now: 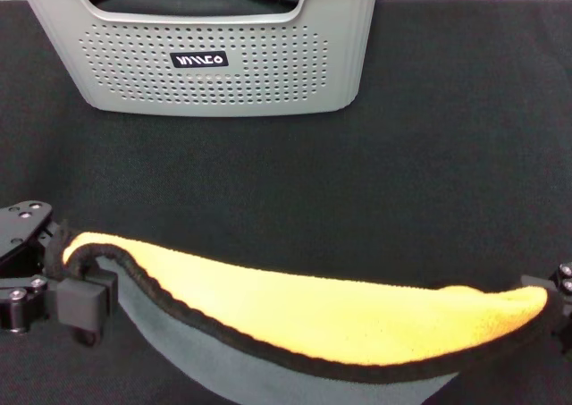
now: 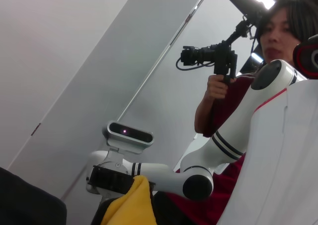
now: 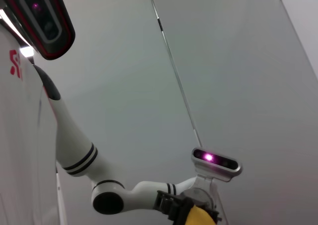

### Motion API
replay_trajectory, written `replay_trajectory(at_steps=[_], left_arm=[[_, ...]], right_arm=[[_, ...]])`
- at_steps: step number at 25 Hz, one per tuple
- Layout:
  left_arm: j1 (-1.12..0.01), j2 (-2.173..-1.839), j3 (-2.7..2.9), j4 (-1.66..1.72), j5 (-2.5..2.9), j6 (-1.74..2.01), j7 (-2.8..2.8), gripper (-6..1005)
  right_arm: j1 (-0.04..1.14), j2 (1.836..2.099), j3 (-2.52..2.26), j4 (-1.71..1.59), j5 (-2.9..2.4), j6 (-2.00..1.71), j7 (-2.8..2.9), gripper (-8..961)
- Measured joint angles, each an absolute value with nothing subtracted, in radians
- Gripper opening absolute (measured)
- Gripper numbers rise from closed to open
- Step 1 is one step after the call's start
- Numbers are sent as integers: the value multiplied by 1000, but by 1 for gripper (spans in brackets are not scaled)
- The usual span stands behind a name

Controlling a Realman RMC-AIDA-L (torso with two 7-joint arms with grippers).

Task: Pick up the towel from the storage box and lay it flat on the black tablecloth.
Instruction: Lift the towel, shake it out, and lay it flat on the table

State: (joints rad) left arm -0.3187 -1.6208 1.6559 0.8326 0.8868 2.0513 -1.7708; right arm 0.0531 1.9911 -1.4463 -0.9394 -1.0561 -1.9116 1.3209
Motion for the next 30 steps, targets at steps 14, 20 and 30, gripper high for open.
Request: replay_trajectory(at_steps=[14,20,30], left_arm=[[-280,-1609,1684,878,882,2051,-1782,42],[-305,-1662,1568,738,919,2045,-1762,42],[-453,-1791,1160,498,1299,1966,-1764,42]], right_arm=[[82,1991,-1459,-970,-1135,-1932,1388,62],[129,1993,-1410,-921,-1137,-1846,1373,63],[362,1998,-1373,-657,-1147,-1562,1263,65]])
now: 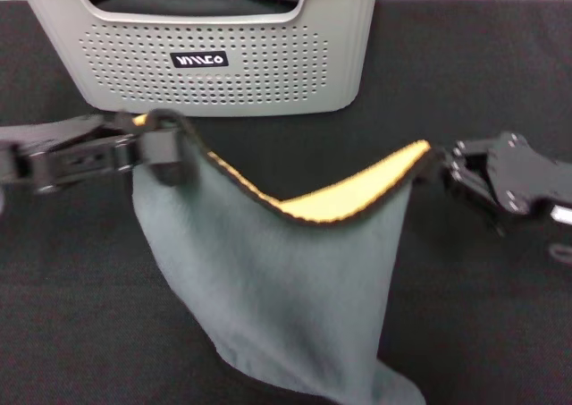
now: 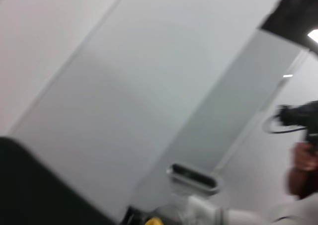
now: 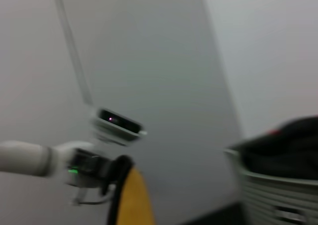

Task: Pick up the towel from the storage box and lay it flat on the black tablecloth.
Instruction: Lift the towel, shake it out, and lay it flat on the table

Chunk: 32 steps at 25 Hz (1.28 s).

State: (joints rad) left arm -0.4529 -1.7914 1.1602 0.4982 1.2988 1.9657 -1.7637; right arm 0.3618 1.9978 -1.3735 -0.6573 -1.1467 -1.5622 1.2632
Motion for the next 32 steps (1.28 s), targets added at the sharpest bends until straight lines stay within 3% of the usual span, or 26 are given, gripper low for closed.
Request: replay_trajectory(at_steps=[4,16,22,29,32], left_arm=[[-493,-1817,1105,482,1397,1836,-1767,42],[-521,-1829,1077,462,1397,1667,-1751,42],[-512,-1832,1040,471,1389,1937,-1722,42],[-466,-1844,1181,553,1334,2046,-1722,42],[-435,-1817,1347,629,1250,2047,-1720,42]], right_arm=[[419,1999,-1365,-622,-1147,-1419,1236,65],[489,2001,-1367,-625,-1187,-1182,1238,68],[440,1989,-1320,-634,-1175,-1404,1245,69],[317,1995,-1131,-645,-1174,-1843,1301,70],[283,1996,-1118,-657,-1174,-1941,1337,71]])
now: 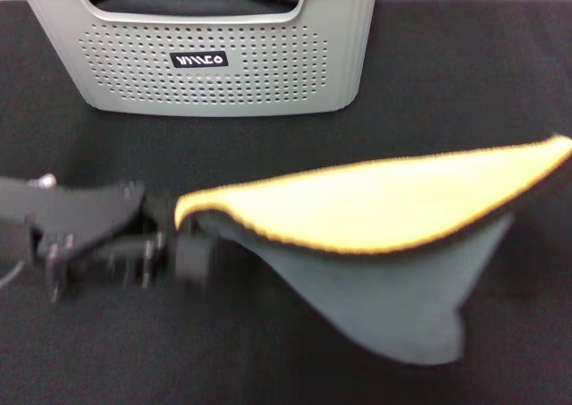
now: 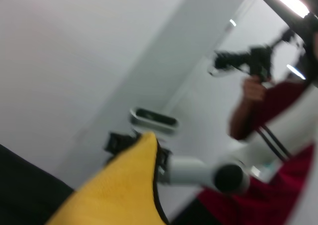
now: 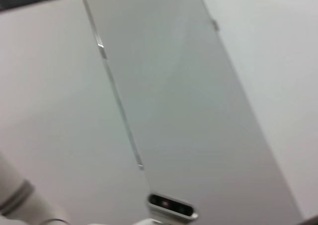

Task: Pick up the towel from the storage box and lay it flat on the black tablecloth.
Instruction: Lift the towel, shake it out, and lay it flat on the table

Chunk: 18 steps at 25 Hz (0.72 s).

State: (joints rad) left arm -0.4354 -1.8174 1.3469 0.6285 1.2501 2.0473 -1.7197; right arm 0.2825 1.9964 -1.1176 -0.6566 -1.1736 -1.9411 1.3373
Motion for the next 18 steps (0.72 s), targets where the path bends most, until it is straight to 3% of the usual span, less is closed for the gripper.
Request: replay_trajectory(at_steps=[8,18], left_arm=[[-378,-1691,1649,767,967,2051,-1717,42],[-309,-1593,1708,872,881,2054,-1752,43]], right_arm=[[254,1998,-1120,-646,-1173,-2118,1356,72],[241,2001,-1221,-655,-1134,-2146,1402,74]])
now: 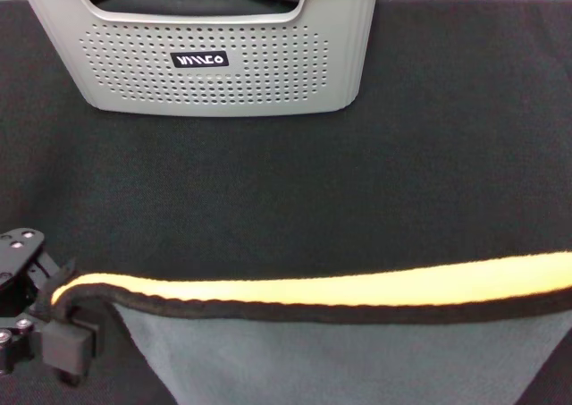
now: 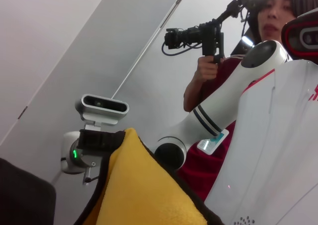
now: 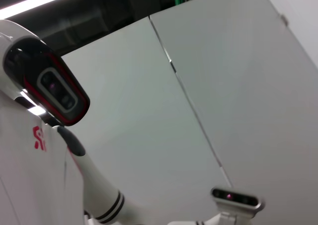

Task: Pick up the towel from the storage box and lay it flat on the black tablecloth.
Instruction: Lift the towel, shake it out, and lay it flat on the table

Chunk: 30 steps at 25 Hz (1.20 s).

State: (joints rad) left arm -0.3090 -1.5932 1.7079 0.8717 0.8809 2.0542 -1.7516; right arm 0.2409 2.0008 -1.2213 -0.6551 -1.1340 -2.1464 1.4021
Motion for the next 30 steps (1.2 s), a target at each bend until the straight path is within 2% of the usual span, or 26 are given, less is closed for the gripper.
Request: replay_trajectory(at_steps=[6,21,24,28,29,30], left_arm=[[-313,-1570,1710,867,899,2054,-1770,43],[-318,-1558,1659,832,948,2049,-1818,43],[-337,-1590,1553,770,1014,2045,-1822,43],[-432,-1679,1348,617,1249,2028,-1815,43],[-445,-1690,1321,598,1284,2023,-1811,43],[-483,-1729,1225,541,1412,1995,-1793,43]], right_arm=[[246,2001,-1255,-642,-1134,-2141,1412,75],[268,2004,-1286,-617,-1130,-2036,1462,78],[303,1998,-1285,-616,-1131,-1930,1467,79],[371,1988,-1281,-596,-1158,-1791,1468,80],[401,1989,-1280,-588,-1178,-1744,1468,80],[424,1990,-1278,-580,-1197,-1694,1468,80]])
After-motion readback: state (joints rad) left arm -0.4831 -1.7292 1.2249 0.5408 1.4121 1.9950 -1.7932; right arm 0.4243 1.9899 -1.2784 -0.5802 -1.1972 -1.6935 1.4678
